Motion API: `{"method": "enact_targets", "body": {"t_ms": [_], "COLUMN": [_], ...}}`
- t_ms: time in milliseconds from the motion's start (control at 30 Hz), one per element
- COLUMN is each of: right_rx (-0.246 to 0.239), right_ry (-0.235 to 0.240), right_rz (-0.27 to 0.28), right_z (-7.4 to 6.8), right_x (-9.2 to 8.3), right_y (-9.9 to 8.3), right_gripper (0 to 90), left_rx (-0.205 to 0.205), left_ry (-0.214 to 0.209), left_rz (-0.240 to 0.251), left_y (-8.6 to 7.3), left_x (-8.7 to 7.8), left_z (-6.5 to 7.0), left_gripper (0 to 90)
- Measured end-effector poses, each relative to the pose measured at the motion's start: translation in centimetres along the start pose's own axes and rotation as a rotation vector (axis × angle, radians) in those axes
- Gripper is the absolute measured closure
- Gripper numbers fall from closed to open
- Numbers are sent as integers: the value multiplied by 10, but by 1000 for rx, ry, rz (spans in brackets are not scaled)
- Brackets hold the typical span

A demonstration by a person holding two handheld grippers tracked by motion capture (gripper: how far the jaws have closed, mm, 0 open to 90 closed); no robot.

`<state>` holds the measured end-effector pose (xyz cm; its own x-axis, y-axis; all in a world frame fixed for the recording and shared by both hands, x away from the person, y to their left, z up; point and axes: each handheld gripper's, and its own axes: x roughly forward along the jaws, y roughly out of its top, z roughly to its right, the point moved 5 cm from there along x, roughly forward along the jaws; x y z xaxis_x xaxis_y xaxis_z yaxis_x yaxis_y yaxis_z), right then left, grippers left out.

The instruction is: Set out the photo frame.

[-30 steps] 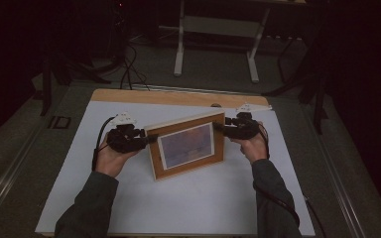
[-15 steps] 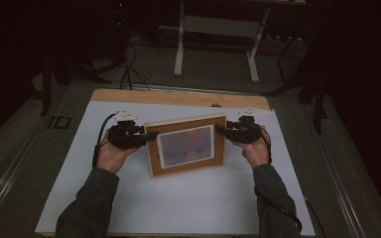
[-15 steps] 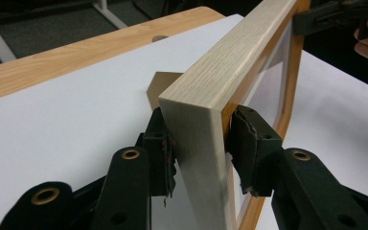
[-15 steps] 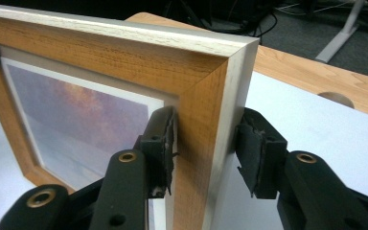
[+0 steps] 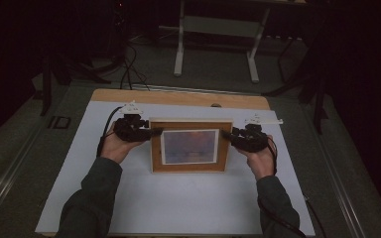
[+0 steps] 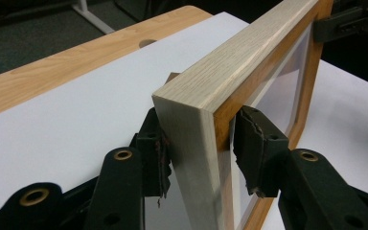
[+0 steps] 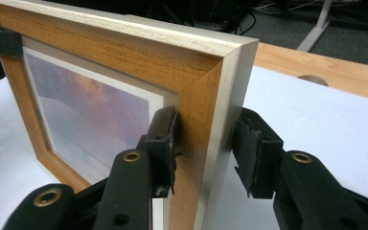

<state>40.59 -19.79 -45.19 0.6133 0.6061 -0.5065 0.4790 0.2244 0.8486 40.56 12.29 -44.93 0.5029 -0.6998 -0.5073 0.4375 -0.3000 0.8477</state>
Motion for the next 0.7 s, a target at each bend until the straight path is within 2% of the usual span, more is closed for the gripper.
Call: {"method": "enact_targets", "body": {"t_ms": [233, 267, 300, 333, 433, 600, 667, 700], "right_rx": [5, 2, -7, -7, 0, -1, 3, 2], "right_ry": [12, 19, 16, 16, 12, 13, 23, 24], "right_rz": [1, -1, 7, 7, 15, 21, 30, 31], "right_z": [-1, -1, -1, -1, 3, 5, 6, 6], "right_x": [-2, -2, -4, -4, -9, -13, -19, -20], "right_y": [-2, -2, -2, -2, -1, -3, -3, -3], "right_gripper": [612, 609, 559, 559, 480, 455, 434, 429], "left_rx": [-18, -19, -27, -37, -58, -65, -84, -84], "left_ry": [22, 32, 37, 32, 26, 32, 41, 41], "left_rz": [-3, -5, -5, 4, 40, 73, 112, 112], "left_y": [0, 0, 0, 0, -1, -4, -8, -8], "left_x": [0, 0, -1, -3, -12, -24, -37, -37], "left_z": [-1, -1, -1, -1, -2, 0, -1, -1], "left_gripper": [568, 542, 487, 487, 435, 408, 401, 400]}}
